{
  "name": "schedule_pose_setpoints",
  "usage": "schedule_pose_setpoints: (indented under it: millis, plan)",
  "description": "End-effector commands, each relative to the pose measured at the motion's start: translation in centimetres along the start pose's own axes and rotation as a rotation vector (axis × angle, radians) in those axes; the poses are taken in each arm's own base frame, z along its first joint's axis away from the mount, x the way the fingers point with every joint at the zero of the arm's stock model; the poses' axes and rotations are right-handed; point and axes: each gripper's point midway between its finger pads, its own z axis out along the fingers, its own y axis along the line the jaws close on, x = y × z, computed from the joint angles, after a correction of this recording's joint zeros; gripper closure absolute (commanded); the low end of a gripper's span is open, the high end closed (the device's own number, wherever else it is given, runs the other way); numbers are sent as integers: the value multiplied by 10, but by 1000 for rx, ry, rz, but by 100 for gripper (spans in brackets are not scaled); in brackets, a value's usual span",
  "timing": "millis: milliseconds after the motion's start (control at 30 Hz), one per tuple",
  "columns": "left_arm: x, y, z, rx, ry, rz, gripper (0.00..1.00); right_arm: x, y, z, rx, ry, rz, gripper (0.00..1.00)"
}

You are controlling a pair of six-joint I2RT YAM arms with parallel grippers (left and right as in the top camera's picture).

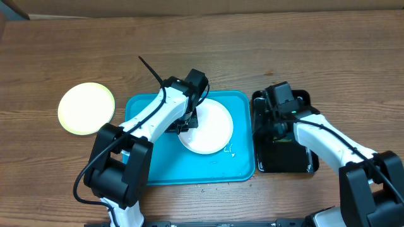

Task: Clean dirty plates on tray and stack at the side
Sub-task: 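Lift the white plate off the blue tray with the left gripper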

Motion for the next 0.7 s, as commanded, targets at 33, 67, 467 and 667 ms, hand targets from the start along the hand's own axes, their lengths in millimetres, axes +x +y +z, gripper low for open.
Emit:
schedule_pose_setpoints:
  millis: [33,67,467,667]
  plan:
    - [-21,22,-30,-84,-147,-5,96,-4,14,0,-32,-12,-28,89]
    - [-23,27,-36,-98,-169,-9,96,-4,14,0,-33,-13,-25,89]
    - [-36,71,-112,-165,-416,-11,96,-38,17,-39,-88,-69,26,79]
    - [-33,71,-147,-218,-557,31,96,-39,-12,-57,-30,-46,92,71]
